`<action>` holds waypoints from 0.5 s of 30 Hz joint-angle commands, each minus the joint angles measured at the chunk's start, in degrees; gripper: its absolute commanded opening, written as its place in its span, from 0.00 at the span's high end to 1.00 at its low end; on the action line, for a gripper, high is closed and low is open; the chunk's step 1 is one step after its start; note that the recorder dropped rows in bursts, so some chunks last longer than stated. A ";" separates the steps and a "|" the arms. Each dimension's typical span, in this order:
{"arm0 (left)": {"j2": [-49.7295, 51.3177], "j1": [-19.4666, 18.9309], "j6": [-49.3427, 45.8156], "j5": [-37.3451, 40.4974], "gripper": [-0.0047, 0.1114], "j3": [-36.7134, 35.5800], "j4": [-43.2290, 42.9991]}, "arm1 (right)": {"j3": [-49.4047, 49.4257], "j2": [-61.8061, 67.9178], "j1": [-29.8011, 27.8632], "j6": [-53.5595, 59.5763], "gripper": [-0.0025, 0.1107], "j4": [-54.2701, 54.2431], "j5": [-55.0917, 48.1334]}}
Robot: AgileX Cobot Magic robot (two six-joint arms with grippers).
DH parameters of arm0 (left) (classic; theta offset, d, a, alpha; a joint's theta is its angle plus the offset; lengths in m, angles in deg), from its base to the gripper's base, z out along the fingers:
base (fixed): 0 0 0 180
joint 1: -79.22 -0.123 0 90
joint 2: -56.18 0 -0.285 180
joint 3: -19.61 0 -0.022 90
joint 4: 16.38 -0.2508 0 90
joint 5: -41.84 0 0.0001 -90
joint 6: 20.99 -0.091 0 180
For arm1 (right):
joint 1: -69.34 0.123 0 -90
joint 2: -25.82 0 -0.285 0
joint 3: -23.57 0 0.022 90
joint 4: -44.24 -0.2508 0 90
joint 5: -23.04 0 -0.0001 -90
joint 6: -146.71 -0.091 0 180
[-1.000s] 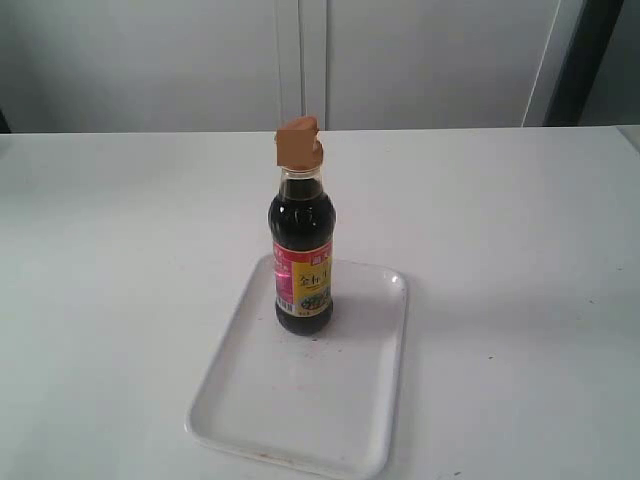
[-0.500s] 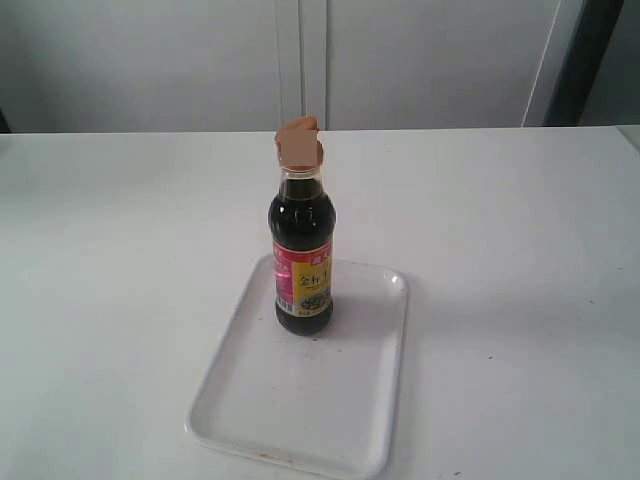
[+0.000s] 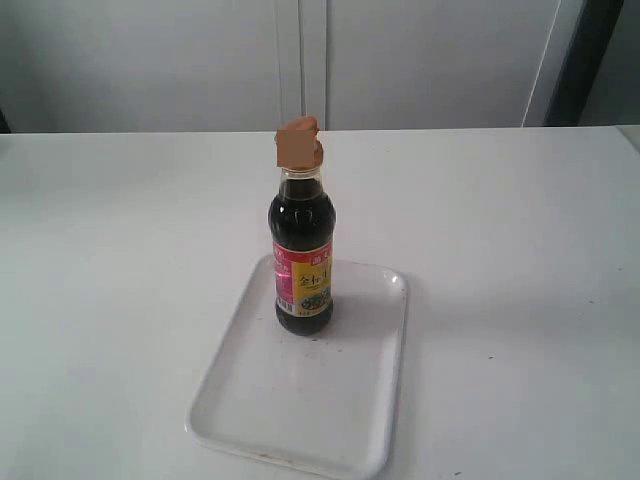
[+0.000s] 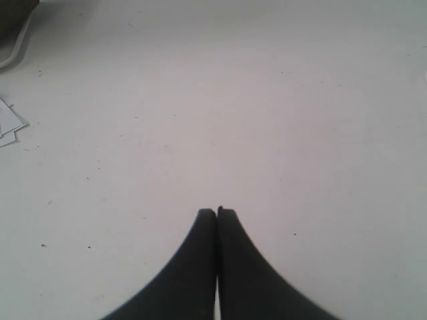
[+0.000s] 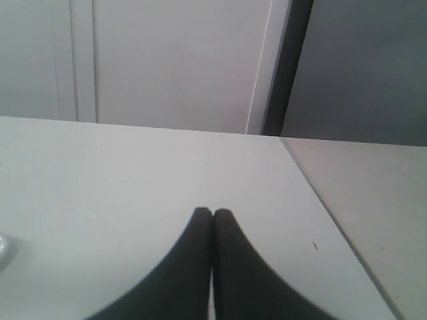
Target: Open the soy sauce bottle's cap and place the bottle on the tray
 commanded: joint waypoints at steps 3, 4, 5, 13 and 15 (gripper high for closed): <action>-0.21 -0.24 -0.25 -0.23 0.96 -0.24 0.70 | 3.92 -6.97 -0.13 -1.32 0.98 0.42 0.49; -0.21 -0.24 -0.25 -0.23 0.96 -0.24 0.70 | 4.44 -7.16 -0.13 -1.32 0.98 0.42 0.49; -0.21 -0.24 -0.25 -0.23 0.96 -0.24 0.70 | 4.94 -7.16 -0.13 -1.32 0.98 0.42 0.19; -0.21 -0.24 -0.25 -0.23 0.96 -0.24 0.70 | 7.52 -7.16 -0.13 -1.32 0.98 0.75 -1.82; -0.21 -0.24 -0.25 -0.23 0.96 -0.24 0.70 | 7.52 -7.16 -0.13 -1.32 0.98 1.32 -3.48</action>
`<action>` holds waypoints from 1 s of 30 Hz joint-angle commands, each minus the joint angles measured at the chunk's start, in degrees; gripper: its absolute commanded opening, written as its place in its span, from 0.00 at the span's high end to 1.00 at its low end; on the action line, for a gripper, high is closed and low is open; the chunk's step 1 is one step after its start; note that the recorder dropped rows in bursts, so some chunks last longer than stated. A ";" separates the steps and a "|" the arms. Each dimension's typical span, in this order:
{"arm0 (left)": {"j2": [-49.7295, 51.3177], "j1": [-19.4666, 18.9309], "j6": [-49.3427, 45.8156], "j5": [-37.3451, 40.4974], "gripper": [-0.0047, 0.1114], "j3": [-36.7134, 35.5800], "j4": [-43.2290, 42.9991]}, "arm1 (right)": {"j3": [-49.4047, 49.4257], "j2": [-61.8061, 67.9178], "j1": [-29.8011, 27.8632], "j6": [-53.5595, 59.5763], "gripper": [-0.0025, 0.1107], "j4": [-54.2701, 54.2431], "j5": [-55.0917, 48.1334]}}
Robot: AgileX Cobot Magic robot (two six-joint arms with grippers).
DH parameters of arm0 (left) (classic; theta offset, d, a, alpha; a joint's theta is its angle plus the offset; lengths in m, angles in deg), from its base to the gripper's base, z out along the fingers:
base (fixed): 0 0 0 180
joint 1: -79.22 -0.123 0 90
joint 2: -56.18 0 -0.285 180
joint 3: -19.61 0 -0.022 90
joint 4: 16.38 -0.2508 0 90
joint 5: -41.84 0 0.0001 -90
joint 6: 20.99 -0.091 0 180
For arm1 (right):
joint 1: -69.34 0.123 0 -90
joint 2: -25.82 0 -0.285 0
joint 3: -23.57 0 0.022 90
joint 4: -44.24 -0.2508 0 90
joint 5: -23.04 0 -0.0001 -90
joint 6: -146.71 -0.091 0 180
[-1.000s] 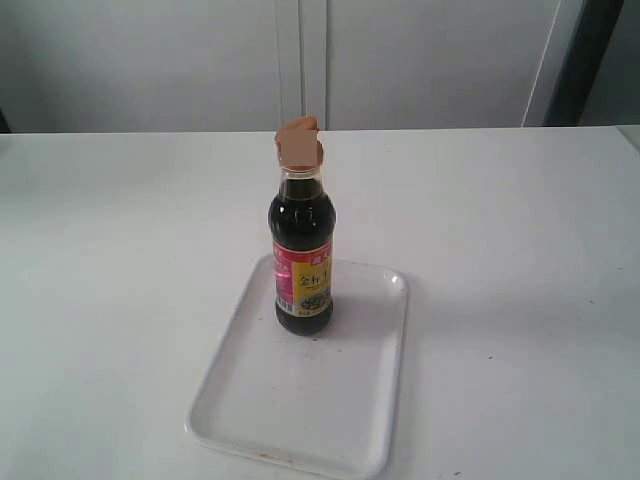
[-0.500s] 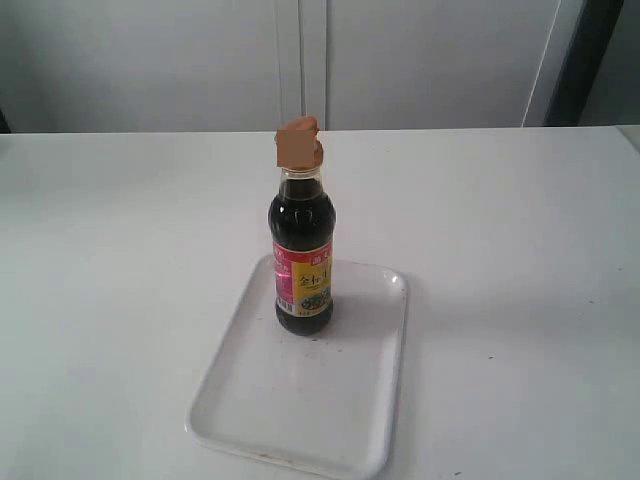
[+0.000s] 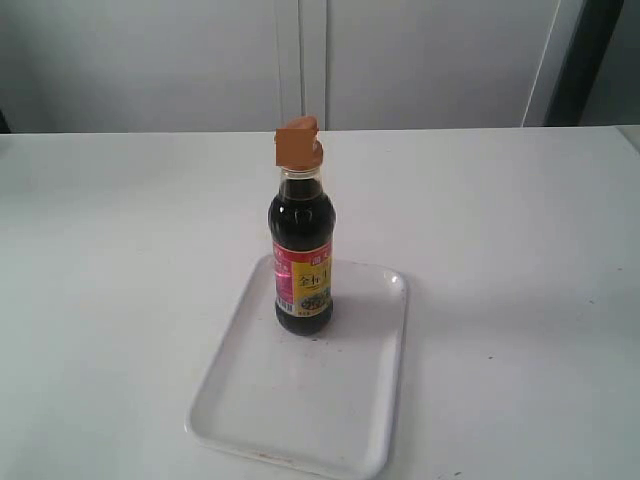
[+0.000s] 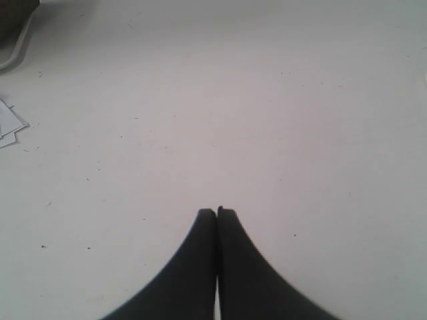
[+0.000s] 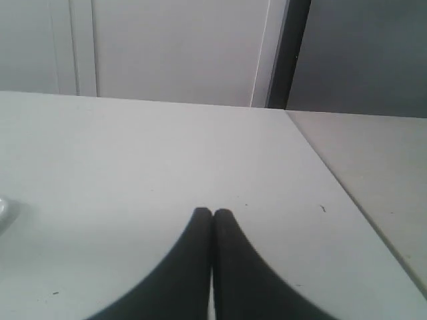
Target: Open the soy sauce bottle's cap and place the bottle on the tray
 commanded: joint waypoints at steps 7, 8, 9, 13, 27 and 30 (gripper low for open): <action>-0.21 -0.24 -0.25 -0.22 0.96 -0.24 0.70 | 0.26 -0.34 -0.13 -0.45 0.98 1.78 -8.02; -0.21 -0.24 -0.25 -0.22 0.96 -0.24 0.70 | 0.26 -0.34 -0.13 -0.45 0.98 1.78 -8.29; -0.21 -0.24 -0.25 -0.22 0.96 -0.24 0.70 | 0.26 -0.34 -0.13 -0.45 0.98 1.68 -8.35; -0.21 -0.24 -0.25 -0.22 0.96 -0.24 0.70 | 0.26 -0.34 -0.13 -0.45 0.98 1.68 -8.35; -0.21 -0.24 -0.25 -0.22 0.96 -0.24 0.70 | 0.26 -0.34 6.58 -0.45 0.98 1.56 -8.22; -0.21 -0.24 -0.25 -0.22 0.96 -0.24 0.70 | 0.26 -0.34 6.58 -0.45 0.98 1.56 -8.22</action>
